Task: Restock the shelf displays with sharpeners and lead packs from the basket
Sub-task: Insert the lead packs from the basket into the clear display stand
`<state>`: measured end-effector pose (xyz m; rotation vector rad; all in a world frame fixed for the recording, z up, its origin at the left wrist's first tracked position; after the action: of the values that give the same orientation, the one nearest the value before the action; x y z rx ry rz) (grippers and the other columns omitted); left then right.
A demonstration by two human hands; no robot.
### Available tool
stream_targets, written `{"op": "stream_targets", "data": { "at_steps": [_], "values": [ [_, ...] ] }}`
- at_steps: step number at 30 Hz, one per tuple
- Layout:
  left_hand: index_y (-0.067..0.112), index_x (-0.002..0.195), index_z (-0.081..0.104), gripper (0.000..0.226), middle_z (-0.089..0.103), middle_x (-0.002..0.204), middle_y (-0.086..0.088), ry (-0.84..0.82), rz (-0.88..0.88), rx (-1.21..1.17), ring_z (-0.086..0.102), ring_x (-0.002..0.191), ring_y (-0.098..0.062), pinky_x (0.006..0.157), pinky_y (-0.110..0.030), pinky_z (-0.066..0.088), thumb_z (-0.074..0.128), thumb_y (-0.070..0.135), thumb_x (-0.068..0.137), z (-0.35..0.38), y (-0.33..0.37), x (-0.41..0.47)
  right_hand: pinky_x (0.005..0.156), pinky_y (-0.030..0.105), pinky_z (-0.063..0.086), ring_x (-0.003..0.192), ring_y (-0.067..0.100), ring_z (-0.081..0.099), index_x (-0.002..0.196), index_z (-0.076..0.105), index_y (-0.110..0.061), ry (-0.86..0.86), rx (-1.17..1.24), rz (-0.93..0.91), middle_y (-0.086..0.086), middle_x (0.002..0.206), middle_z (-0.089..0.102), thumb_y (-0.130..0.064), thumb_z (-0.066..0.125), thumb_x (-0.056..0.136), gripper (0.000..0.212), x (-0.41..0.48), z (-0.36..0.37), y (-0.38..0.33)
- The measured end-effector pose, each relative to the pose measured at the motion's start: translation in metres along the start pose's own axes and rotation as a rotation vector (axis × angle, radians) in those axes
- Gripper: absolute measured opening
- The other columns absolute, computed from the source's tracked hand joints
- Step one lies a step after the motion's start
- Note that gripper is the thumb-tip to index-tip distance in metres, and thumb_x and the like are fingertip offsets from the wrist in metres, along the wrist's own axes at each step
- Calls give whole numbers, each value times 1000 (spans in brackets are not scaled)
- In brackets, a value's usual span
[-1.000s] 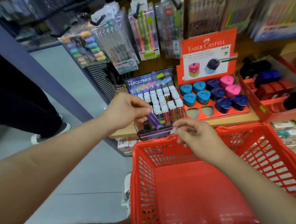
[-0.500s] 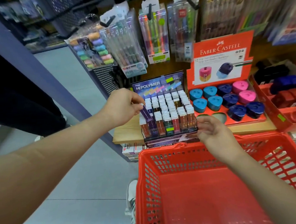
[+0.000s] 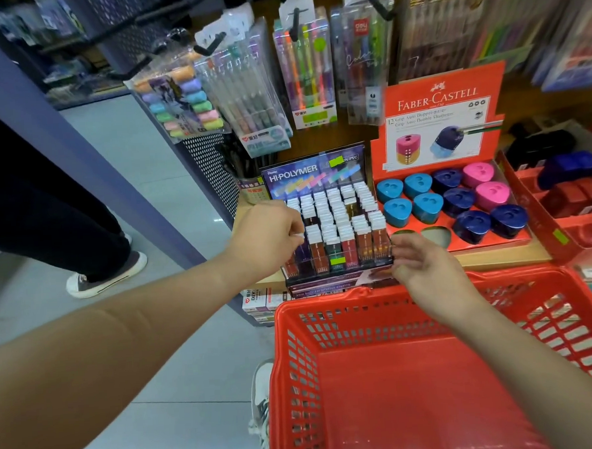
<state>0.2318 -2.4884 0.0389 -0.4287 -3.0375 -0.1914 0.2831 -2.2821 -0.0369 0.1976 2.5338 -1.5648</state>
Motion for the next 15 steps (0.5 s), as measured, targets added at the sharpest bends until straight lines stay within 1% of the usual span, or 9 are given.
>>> {"op": "stream_targets", "data": {
  "at_steps": [3,5,6,7,9,10,12,13,15],
  "values": [
    [21,94,63,22,56,95,2,25,-101,-110,52,94,-17,85,-31,41,74,30,78,0,-8,1,95,22,40,104,15,58,130,55,-5,-1,-22,9,0,112,60,5,53,88,43,-1,0,-1],
    [21,98,53,29,53,98,1,53,-245,-258,50,92,-17,79,-31,40,73,34,80,-2,-23,-3,98,24,41,106,14,58,131,56,-3,-3,-28,17,4,119,63,5,53,89,43,-1,-1,1],
    [21,102,50,30,55,100,0,46,-353,-359,53,92,-18,78,-30,43,68,36,84,1,-35,-8,99,24,41,107,15,59,132,55,-3,-4,-33,18,6,122,63,4,53,89,43,-1,-1,1],
    [19,108,47,32,58,104,-1,1,-481,-486,57,93,-19,81,-32,48,61,39,88,10,-47,-16,100,24,41,108,15,59,132,55,-3,-3,-39,24,8,125,64,3,53,89,44,-1,-1,1],
    [17,122,46,43,63,109,-7,-177,-734,-832,65,95,-23,87,-42,54,49,48,93,38,-56,-40,97,23,41,111,18,61,133,55,-3,-1,-56,30,9,127,64,3,53,88,45,-3,-1,1],
    [18,123,49,47,65,109,-8,-271,-809,-967,67,94,-25,87,-45,55,45,54,94,50,-52,-50,96,24,42,112,20,61,132,57,-5,0,-77,25,10,127,64,3,53,88,45,-4,0,0],
    [20,113,60,49,68,107,-10,-355,-839,-1116,69,93,-27,89,-45,55,41,60,93,61,-43,-57,92,28,44,114,24,62,123,64,-12,9,-137,1,6,120,69,1,55,86,41,-7,2,-5],
    [20,108,62,49,69,105,-11,-348,-835,-1179,70,93,-27,88,-43,55,40,61,93,62,-40,-56,90,30,45,112,24,62,118,66,-17,13,-143,-10,3,115,71,-1,56,84,39,-7,4,-6],
    [20,106,64,49,71,104,-10,-313,-823,-1272,70,94,-25,84,-39,56,40,60,93,61,-35,-51,86,33,49,103,21,66,112,67,-22,8,-103,6,-2,106,74,-4,57,82,36,-6,9,-4]
  ]
}}
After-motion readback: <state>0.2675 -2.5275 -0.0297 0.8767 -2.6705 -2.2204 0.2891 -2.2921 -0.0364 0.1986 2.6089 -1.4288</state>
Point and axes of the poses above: each hand's wrist, its own x-axis towards the middle knuckle, its own z-axis out of the palm, y = z × x, the point moved 8 cm from there along x, towards the middle knuckle
